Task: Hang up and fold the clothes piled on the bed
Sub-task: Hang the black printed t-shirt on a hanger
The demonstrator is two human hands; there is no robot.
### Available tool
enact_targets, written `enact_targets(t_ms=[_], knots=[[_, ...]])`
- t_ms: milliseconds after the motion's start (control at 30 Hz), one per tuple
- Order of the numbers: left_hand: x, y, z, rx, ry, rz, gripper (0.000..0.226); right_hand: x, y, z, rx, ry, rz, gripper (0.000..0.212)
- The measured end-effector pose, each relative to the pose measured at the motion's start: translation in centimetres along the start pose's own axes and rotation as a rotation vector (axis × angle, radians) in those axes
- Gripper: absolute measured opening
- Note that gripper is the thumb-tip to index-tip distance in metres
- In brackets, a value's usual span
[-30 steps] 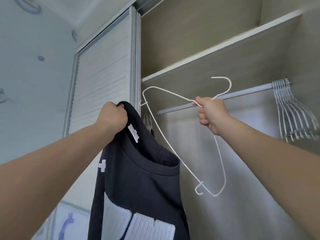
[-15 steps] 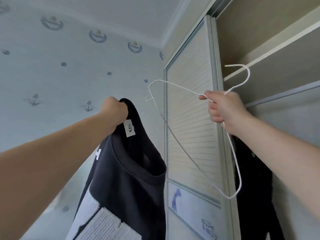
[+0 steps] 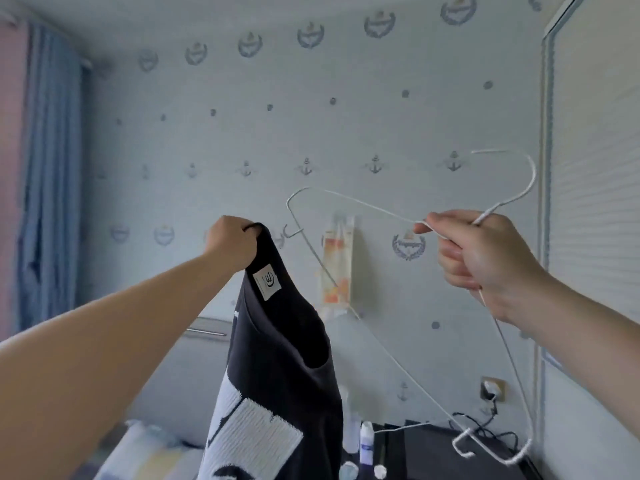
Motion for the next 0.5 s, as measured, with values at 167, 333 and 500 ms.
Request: enact_targets(t_ms=[167, 333, 500], knots=[[10.6, 6.3, -2.9, -0.008, 0.179, 0.033, 0.023, -6.3, -9.0, -5.7, 0.136, -0.122, 0.066, 0.028], [18.4, 13.0, -7.1, -0.021, 0.223, 0.138, 0.030, -11.2, -18.5, -11.9, 0.237, -0.178, 0.099, 0.025], [25.0, 19.2, -11.0, 0.013, 0.206, 0.267, 0.022, -14.9, -27.1, -17.1, 0.309, -0.144, 0.117, 0.021]])
Point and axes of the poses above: each hand's wrist, its own z-axis towards the middle knuckle, its own y-axis out of the back of the hand, x = y × z, the point moved 10 cm from there along z, towards the middle knuckle, and after that the axes turned 12 degrees about z, right-handed, at the moved point
